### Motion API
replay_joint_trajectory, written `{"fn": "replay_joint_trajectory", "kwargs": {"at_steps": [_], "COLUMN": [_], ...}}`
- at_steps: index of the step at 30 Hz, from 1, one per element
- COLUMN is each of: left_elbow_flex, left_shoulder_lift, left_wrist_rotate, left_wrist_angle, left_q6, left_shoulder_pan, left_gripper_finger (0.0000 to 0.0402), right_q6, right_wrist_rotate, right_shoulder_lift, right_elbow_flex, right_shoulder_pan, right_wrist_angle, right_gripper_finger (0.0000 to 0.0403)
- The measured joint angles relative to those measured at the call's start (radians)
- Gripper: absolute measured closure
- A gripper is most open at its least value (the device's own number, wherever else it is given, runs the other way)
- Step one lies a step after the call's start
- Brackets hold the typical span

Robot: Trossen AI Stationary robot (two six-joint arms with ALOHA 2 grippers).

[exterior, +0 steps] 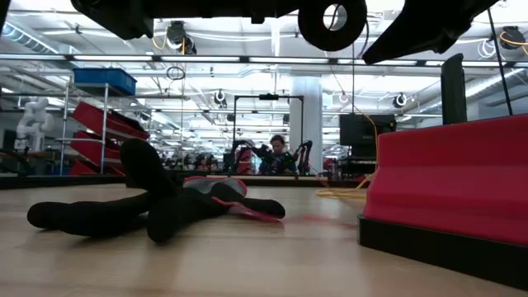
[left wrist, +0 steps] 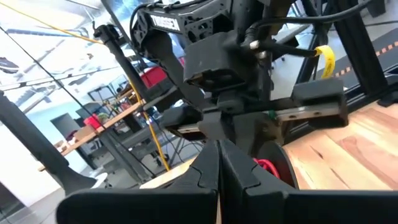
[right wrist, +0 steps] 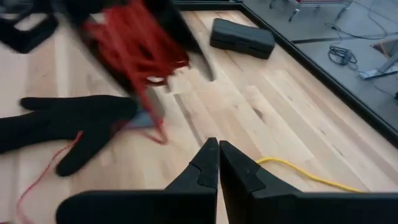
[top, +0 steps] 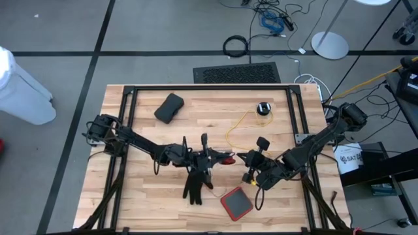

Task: Coil cords
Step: Coil the red wire onto the black spool

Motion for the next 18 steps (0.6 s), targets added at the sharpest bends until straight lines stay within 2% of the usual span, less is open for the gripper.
{"fn": "replay_joint_trajectory", "kwargs": {"at_steps": [4,8,12,18], "left_elbow_flex": [0.000,0.000,0.000,0.000], "left_shoulder_lift": [0.000,0.000,0.000,0.000], "left_wrist_rotate": [0.000,0.000,-0.007,-0.012], "left_wrist_angle": [-0.007,-0.004,-0.006,-0.007], "left_q6": [0.012,0.018,0.018,0.019], "left_shoulder_pan": [0.001,0.001,0.001,0.001], "left_gripper_finger": [0.0401,0.0401,0.0401,0.0401], "right_q6": [0.009,0.011,0.056,0.064], "right_wrist_rotate": [-0.014,0.008,0.076,0.076], "right_shoulder_lift": [0.027,0.114,0.190,0.250], "right_elbow_flex": [0.000,0.000,0.000,0.000], "right_shoulder_pan": [0.037,0.046,0.046,0.046], "right_wrist_angle": [0.052,0.101,0.111,0.224], "right_gripper_finger": [0.0403,0.0395,0.0362,0.0305]}}
